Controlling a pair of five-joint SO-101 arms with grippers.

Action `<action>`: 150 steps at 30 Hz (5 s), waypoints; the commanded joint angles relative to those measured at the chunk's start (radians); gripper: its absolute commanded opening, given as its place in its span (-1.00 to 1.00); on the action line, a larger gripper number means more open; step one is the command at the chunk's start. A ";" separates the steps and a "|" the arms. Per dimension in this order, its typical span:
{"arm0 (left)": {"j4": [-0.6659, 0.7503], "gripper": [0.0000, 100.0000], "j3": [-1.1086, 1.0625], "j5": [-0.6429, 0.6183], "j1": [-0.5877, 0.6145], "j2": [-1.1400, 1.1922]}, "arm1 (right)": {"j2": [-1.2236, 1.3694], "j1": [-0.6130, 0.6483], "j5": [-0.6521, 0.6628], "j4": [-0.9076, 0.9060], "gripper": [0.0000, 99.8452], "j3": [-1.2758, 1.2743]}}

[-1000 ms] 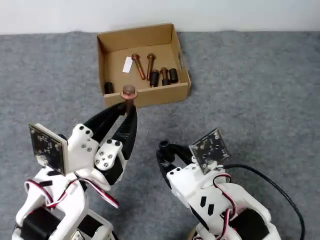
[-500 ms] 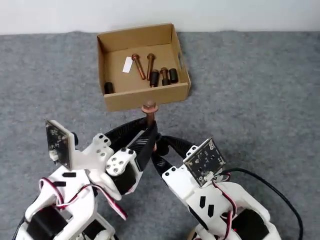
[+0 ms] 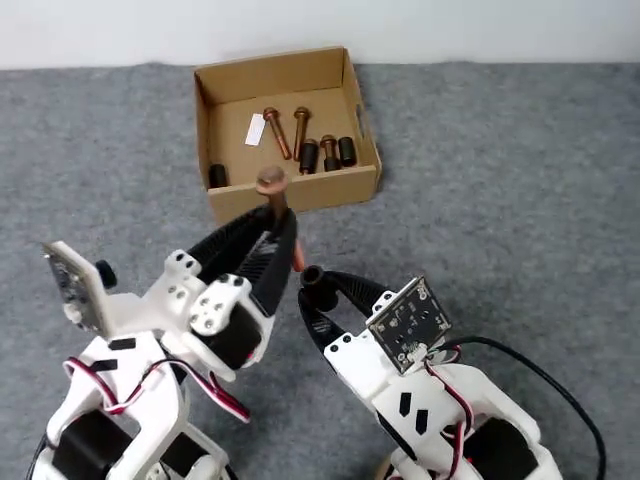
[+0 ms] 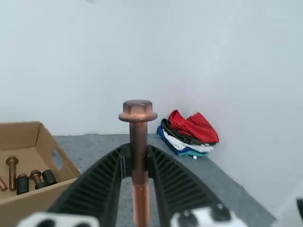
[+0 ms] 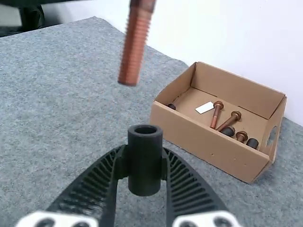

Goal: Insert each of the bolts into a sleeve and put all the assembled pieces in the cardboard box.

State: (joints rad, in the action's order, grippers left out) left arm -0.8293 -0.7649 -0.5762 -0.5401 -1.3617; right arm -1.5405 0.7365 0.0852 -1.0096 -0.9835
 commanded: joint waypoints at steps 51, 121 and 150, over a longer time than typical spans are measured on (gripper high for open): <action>-0.362 -0.99 0.073 -0.041 -0.091 -0.009 | -0.015 0.027 0.114 0.102 -0.98 0.017; -0.199 -0.99 -0.917 0.522 0.701 -0.459 | 1.948 -0.323 0.431 0.280 -0.80 1.444; -0.430 -0.99 -0.917 0.523 0.701 -0.459 | 1.481 -0.493 0.051 -0.596 -0.98 1.442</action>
State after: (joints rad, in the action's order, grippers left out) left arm -1.2513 -1.6870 -0.0560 0.1565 -1.8067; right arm 0.0353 0.2639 0.1864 -1.5129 0.4051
